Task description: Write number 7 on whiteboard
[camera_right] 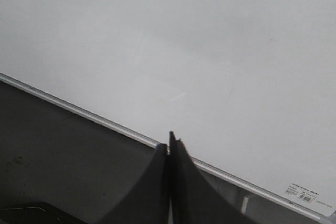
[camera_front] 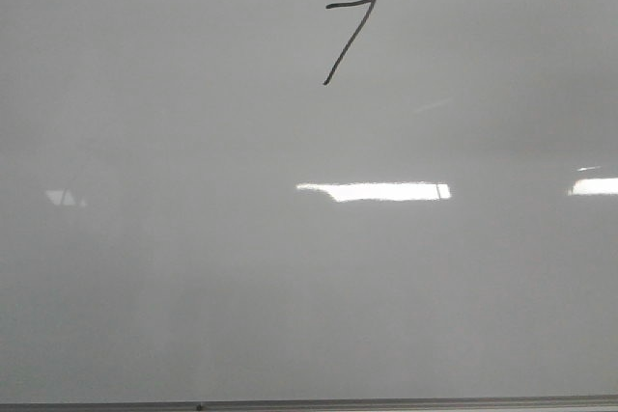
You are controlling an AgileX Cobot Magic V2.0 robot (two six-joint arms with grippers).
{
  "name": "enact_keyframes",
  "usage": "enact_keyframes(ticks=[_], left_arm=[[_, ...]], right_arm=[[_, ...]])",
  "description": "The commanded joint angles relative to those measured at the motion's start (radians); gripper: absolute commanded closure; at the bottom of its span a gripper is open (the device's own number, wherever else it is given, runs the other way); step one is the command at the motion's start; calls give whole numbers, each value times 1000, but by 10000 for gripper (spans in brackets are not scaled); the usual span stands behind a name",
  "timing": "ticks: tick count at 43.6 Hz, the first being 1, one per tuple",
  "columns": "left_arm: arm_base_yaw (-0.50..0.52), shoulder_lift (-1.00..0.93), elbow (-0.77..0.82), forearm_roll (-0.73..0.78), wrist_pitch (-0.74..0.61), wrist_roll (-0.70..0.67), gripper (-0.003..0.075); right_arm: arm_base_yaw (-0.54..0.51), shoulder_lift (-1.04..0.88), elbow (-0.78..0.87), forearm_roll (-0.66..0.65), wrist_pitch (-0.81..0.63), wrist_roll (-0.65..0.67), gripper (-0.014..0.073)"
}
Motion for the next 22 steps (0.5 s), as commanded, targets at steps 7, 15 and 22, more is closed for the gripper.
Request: enact_keyframes(ticks=[7, 15, 22], left_arm=[[-6, 4, -26, -6, -69, -10, 741], [13, -35, -12, 19, -83, 16, 741], [114, -147, 114, 92, -243, 34, 741]], right_arm=[[-5, 6, -21, -15, -58, 2, 711], [-5, 6, -21, -15, -59, 2, 711], [-5, 6, -21, -15, -59, 2, 711]])
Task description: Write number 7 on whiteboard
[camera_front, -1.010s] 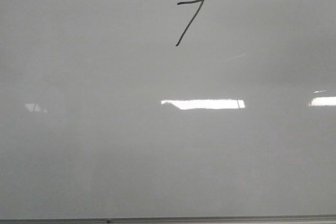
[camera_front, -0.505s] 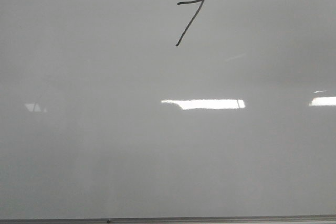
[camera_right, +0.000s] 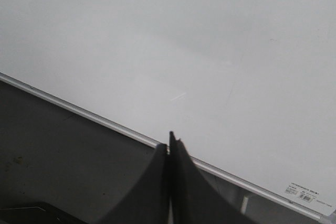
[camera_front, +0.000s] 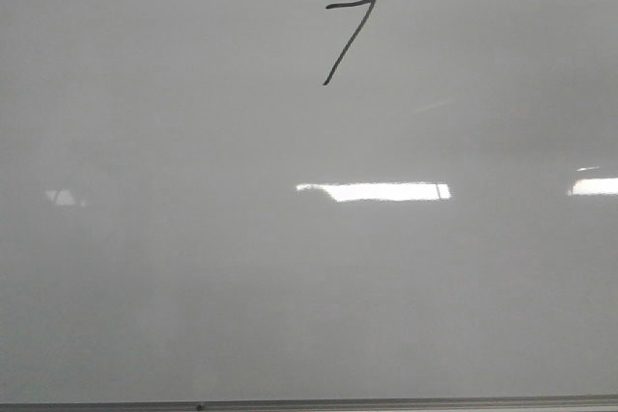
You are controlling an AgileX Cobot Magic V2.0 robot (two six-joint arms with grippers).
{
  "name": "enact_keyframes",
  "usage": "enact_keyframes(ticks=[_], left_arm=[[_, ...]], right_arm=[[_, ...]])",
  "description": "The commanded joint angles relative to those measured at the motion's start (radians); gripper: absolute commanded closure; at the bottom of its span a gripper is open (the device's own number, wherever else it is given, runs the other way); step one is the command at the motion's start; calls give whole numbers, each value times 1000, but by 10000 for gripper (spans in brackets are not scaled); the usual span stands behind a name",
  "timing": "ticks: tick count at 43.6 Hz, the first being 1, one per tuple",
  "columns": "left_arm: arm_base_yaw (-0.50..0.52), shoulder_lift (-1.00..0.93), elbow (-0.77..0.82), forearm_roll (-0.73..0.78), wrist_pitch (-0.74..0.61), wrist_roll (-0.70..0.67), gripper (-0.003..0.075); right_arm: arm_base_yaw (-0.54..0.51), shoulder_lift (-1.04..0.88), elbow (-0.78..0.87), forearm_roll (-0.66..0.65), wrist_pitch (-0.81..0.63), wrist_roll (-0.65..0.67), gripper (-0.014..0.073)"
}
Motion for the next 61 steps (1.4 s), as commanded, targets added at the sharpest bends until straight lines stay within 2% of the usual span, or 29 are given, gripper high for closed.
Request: enact_keyframes(ticks=[1, 7, 16, 21, 28, 32, 37, 45, 53, 61], left_arm=[[56, -71, 62, 37, -201, 7, 741], [134, -213, 266, 37, -409, 7, 741], [199, -382, 513, 25, -566, 7, 741], [209, -434, 597, 21, -665, -21, 741], [216, -450, 679, 121, -746, -164, 741], [228, -450, 723, 119, -809, -164, 741], [228, -450, 724, 109, -820, -144, 741], [228, -450, 724, -67, -829, 53, 741], [228, -450, 724, 16, -843, -22, 741], [228, -450, 724, 21, -843, -54, 741]], right_arm=[[-5, 6, -21, -15, -60, 1, 711], [-5, 6, -21, -15, -60, 1, 711], [-5, 6, -21, -15, -60, 1, 711], [-5, 6, -21, -15, -60, 1, 711], [-5, 6, -21, -15, -61, 1, 711], [-5, 6, -21, -15, -59, 1, 711], [-5, 6, -21, -15, -60, 1, 711], [-5, 6, -21, -15, -60, 1, 711], [-5, 6, -21, -15, -60, 1, 711], [-5, 6, -21, -15, -60, 1, 711]])
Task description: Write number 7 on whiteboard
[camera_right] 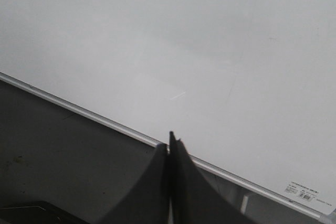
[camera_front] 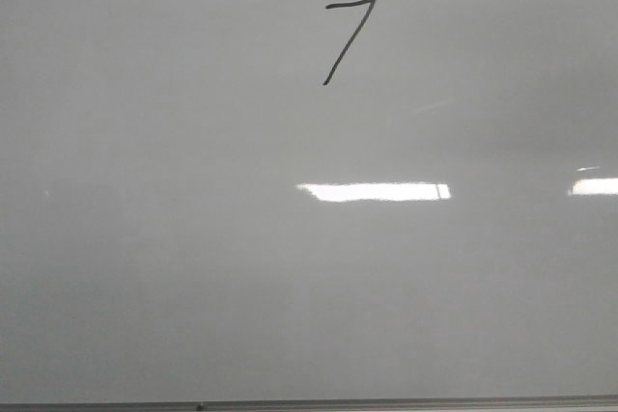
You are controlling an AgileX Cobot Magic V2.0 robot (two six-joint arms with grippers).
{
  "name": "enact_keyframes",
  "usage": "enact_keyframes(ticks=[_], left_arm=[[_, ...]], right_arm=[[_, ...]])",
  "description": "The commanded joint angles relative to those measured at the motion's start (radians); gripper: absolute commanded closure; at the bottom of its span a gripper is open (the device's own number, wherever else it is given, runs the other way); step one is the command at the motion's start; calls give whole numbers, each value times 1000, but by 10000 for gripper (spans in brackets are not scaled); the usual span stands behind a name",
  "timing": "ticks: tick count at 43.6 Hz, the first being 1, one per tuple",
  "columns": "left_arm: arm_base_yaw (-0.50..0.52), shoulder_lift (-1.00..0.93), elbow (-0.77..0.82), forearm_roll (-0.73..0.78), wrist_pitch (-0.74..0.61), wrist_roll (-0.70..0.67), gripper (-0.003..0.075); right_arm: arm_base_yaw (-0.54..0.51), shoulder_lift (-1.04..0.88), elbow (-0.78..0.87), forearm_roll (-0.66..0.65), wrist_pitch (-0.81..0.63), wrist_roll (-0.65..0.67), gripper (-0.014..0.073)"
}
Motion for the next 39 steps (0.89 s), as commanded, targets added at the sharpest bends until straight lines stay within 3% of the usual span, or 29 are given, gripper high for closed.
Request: enact_keyframes(ticks=[1, 39], left_arm=[[1, -15, 13, 7, -88, -22, 741], [1, -15, 13, 4, -88, -40, 741]], right_arm=[[-5, 6, -21, -15, -63, 1, 711], [-5, 6, -21, -15, -63, 1, 711]])
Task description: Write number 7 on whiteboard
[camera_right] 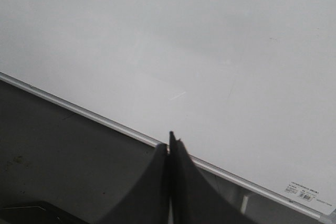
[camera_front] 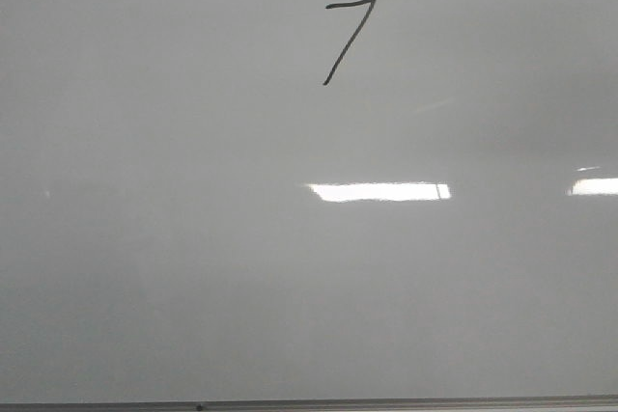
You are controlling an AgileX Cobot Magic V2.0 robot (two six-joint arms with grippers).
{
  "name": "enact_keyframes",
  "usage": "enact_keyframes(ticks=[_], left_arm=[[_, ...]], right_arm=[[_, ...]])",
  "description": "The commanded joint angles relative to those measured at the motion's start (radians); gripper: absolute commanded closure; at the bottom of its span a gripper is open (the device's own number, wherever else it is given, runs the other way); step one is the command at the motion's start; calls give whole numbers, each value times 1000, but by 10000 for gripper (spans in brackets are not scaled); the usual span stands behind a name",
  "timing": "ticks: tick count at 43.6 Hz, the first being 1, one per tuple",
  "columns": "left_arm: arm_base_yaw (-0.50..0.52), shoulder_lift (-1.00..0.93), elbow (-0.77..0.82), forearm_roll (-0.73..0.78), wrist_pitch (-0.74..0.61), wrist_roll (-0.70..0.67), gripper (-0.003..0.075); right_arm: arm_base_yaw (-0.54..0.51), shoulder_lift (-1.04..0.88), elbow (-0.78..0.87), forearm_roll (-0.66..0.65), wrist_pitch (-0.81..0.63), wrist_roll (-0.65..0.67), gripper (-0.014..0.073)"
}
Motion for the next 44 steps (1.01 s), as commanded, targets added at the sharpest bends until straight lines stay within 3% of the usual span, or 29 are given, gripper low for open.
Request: enact_keyframes(ticks=[1, 25, 35, 44], left_arm=[[1, -15, 13, -1, -83, -10, 741], [1, -15, 13, -1, -83, -10, 741], [1, -15, 13, -1, -83, -10, 741], [1, -15, 13, -1, -83, -10, 741]], right_arm=[[-5, 6, -21, -15, -63, 1, 711], [-36, -42, 4, -22, -86, -1, 711], [-257, -249, 263, 76, -401, -4, 711], [-384, -443, 554, 120, -659, -4, 711]])
